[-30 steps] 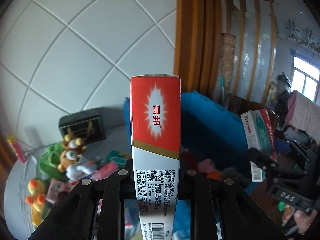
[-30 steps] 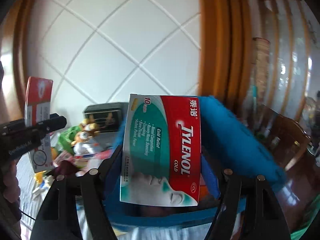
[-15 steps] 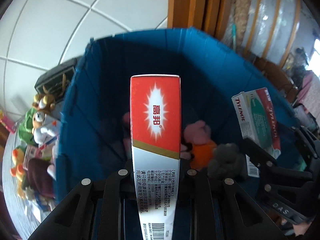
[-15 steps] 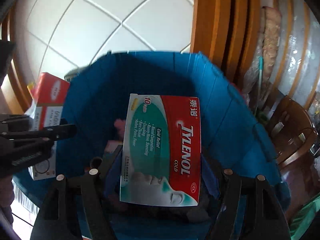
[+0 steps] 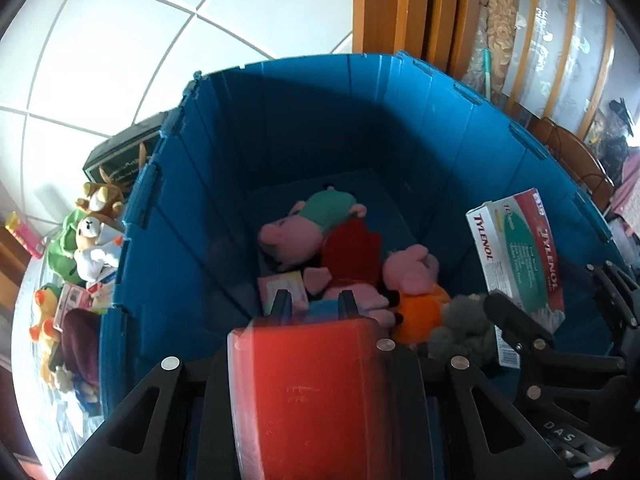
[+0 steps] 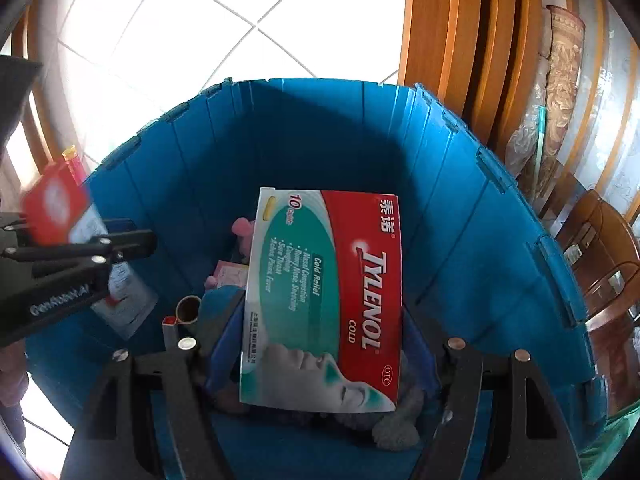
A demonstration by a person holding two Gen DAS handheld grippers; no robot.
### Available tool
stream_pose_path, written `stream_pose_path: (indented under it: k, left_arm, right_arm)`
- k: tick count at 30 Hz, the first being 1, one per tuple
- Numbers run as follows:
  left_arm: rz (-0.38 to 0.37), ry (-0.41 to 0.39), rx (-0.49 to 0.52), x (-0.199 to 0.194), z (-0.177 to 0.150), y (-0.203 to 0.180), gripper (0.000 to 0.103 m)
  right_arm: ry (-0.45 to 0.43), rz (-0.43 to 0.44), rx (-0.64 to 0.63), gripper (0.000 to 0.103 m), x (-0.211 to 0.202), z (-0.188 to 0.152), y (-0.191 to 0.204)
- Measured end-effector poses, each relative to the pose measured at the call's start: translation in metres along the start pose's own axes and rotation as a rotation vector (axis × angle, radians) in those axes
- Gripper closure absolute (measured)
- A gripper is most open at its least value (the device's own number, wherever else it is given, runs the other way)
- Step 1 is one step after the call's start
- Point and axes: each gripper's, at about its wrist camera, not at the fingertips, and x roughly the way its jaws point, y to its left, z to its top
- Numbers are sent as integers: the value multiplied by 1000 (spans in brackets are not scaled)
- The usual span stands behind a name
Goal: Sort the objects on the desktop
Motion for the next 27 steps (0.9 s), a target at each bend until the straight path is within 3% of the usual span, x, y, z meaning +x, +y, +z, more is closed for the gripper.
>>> stream_pose_path:
  k: [3, 7, 9, 12, 19, 23, 27]
  left_arm:
    - [5, -11, 3, -1, 0, 0, 78]
    - [7, -30, -5, -3, 1, 1, 55]
    - [9, -37, -10, -5, 1, 2, 51]
    - [10, -38, -17, -5, 2, 4, 50]
    - [10, -53, -27, -7, 2, 5, 36]
    - [15, -56, -33, -8, 3, 5, 33]
    - [19, -58, -40, -8, 3, 6, 33]
  right_arm:
    - [-11, 7, -3, 32, -1, 3, 1]
    - [-18, 8, -7, 31, -1, 7, 2]
    - [-19, 7, -8, 31, 0, 8, 1]
    - [-21, 3, -10, 31, 0, 9, 1]
    - [-23, -4, -18, 31, 0, 11, 2]
    - [-29, -5, -32, 19, -2, 11, 4]
    - [-32, -3, -39, 17, -2, 12, 4]
